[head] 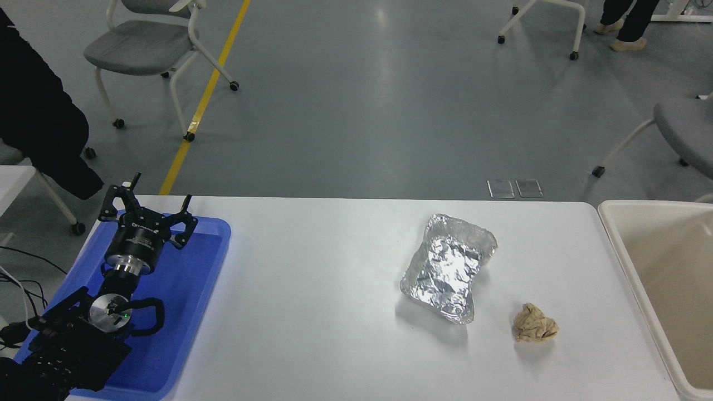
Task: Pick up paper cup place in dustbin
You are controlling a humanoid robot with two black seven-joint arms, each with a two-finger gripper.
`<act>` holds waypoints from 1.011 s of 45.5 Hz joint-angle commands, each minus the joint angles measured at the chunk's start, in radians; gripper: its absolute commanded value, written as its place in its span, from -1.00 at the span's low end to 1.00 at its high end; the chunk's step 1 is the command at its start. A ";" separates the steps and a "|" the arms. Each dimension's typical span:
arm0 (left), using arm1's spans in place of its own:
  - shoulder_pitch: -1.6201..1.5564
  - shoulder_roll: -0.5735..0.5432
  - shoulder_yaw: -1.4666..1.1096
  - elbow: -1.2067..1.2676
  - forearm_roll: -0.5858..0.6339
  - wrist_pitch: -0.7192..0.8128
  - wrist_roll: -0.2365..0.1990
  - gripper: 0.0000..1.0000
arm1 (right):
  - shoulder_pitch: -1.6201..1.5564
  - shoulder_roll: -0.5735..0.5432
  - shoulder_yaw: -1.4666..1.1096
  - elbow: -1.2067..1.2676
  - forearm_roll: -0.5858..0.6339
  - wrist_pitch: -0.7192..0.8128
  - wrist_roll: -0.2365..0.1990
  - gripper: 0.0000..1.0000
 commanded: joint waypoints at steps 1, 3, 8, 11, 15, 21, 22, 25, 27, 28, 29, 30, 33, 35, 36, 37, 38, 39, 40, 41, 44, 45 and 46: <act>0.000 0.000 0.000 0.000 0.000 0.000 -0.001 1.00 | -0.242 0.154 0.138 -0.165 0.107 -0.153 -0.001 -1.00; 0.000 0.000 0.000 0.000 0.000 0.000 -0.001 1.00 | -0.249 0.171 0.133 -0.183 0.136 -0.158 -0.002 -1.00; 0.000 0.000 0.000 0.000 0.000 0.000 -0.001 1.00 | -0.260 0.202 0.133 -0.206 0.168 -0.173 -0.005 -1.00; 0.000 0.000 0.000 0.000 0.000 0.000 -0.001 1.00 | -0.266 0.206 0.136 -0.208 0.173 -0.175 -0.005 -1.00; 0.000 0.000 0.000 -0.003 0.000 0.000 -0.001 1.00 | -0.268 0.206 0.142 -0.209 0.174 -0.176 -0.005 -1.00; 0.000 0.000 0.000 0.000 0.000 0.000 -0.001 1.00 | -0.268 0.208 0.144 -0.208 0.174 -0.176 -0.004 0.14; 0.000 0.000 0.000 0.000 0.000 0.000 -0.001 1.00 | -0.268 0.209 0.144 -0.209 0.174 -0.175 -0.004 0.99; 0.000 0.000 0.000 0.000 0.000 0.000 -0.001 1.00 | -0.268 0.211 0.144 -0.208 0.174 -0.175 -0.002 1.00; 0.000 0.000 0.000 0.000 0.000 0.000 -0.001 1.00 | -0.268 0.209 0.144 -0.209 0.174 -0.175 -0.002 1.00; 0.000 0.000 0.000 0.000 0.000 0.000 -0.001 1.00 | -0.268 0.209 0.144 -0.209 0.174 -0.175 -0.002 1.00; 0.000 0.000 0.000 0.000 0.000 0.000 -0.001 1.00 | -0.268 0.211 0.144 -0.208 0.176 -0.175 -0.002 1.00; 0.000 0.000 0.000 0.000 0.000 0.000 -0.001 1.00 | -0.268 0.209 0.144 -0.208 0.176 -0.175 -0.002 1.00; 0.000 0.000 0.000 0.000 0.000 0.000 -0.001 1.00 | -0.265 0.208 0.142 -0.206 0.176 -0.170 -0.002 1.00; 0.000 0.000 0.000 0.000 0.000 0.000 -0.001 1.00 | -0.260 0.203 0.136 -0.199 0.176 -0.164 -0.002 1.00; 0.000 0.000 0.000 0.000 0.000 0.000 -0.001 1.00 | -0.257 0.203 0.136 -0.197 0.176 -0.161 -0.001 1.00; 0.000 0.000 0.000 0.000 0.000 0.000 -0.001 1.00 | -0.254 0.205 0.136 -0.194 0.176 -0.158 -0.001 1.00; 0.000 0.000 0.000 0.000 0.000 0.000 -0.001 1.00 | -0.252 0.208 0.136 -0.191 0.176 -0.155 0.001 1.00; 0.000 0.000 0.000 0.000 0.000 0.000 -0.001 1.00 | -0.245 0.206 0.133 -0.186 0.173 -0.153 0.002 1.00; -0.001 0.000 0.000 -0.003 0.000 0.000 -0.001 1.00 | -0.232 0.203 0.129 -0.180 0.161 -0.153 0.002 1.00; -0.001 0.000 0.000 0.000 0.000 0.000 -0.001 1.00 | -0.216 0.202 0.121 -0.168 0.155 -0.153 0.004 1.00; -0.001 0.000 0.000 0.000 0.000 0.000 0.000 1.00 | -0.106 0.157 0.039 -0.070 0.124 -0.152 0.004 1.00; -0.001 0.000 0.000 0.000 0.000 0.000 0.000 1.00 | -0.078 0.131 0.012 -0.039 0.116 -0.152 0.004 1.00; -0.001 0.000 0.000 0.000 0.000 0.000 0.000 1.00 | -0.050 0.107 -0.015 -0.001 0.110 -0.152 0.004 1.00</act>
